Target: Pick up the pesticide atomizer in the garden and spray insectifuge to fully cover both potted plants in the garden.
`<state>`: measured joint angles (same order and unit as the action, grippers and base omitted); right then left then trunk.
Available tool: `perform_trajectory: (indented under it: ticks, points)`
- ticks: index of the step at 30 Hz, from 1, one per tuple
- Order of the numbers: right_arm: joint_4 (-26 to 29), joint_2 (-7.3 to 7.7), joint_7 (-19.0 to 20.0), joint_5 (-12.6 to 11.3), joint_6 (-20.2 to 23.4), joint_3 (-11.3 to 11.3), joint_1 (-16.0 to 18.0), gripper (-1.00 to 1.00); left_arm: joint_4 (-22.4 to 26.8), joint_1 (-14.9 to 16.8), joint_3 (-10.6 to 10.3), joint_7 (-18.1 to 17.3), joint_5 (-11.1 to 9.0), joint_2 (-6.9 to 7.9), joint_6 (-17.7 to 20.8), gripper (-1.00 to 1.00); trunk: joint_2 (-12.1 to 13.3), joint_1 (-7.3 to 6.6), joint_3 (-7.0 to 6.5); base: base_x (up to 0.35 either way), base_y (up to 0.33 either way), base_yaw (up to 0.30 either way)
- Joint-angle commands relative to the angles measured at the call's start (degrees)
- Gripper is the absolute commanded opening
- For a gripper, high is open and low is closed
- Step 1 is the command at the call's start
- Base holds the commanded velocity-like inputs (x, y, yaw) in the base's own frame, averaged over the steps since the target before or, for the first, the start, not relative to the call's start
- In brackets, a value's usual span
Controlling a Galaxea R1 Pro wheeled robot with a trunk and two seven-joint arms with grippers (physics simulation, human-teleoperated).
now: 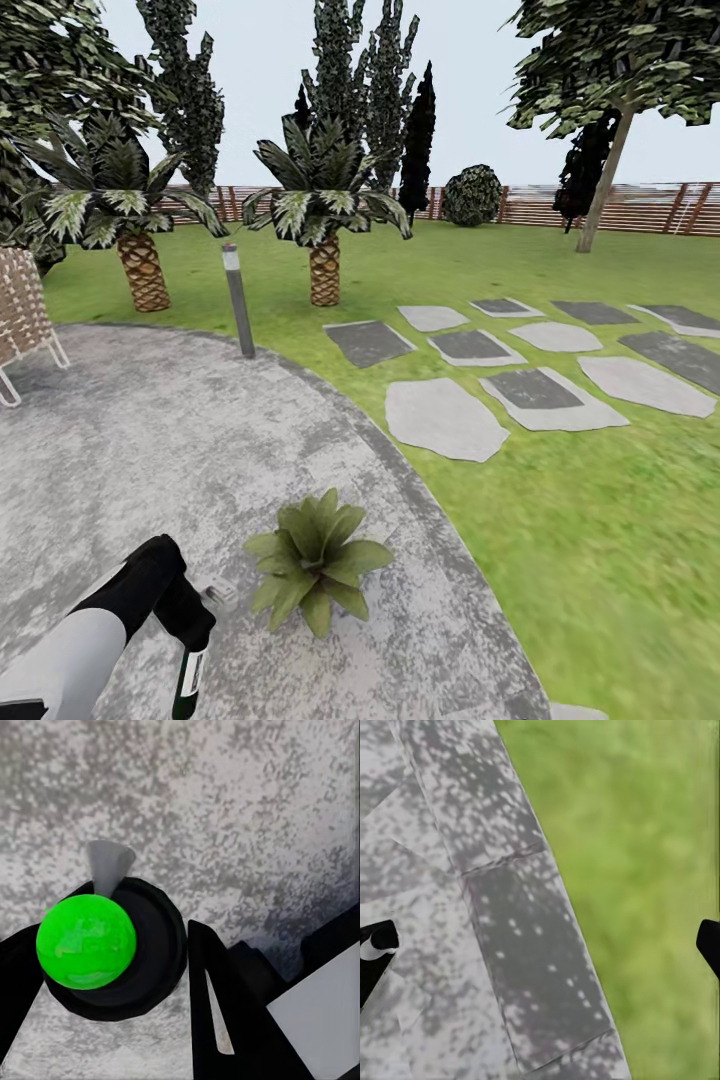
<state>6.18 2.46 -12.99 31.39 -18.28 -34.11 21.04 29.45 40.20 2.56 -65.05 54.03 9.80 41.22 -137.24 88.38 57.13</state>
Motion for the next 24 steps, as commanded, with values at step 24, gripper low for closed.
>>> perform_trajectory:
  ticks: [24]
  points:
    - [-0.1,0.0,-0.3,0.5,-0.4,-0.4,0.1,1.0,-0.9,-0.9,0.0,-0.8,5.5,0.04,-0.3,-1.0,0.0,0.02,0.73,0.136,-0.018,0.012]
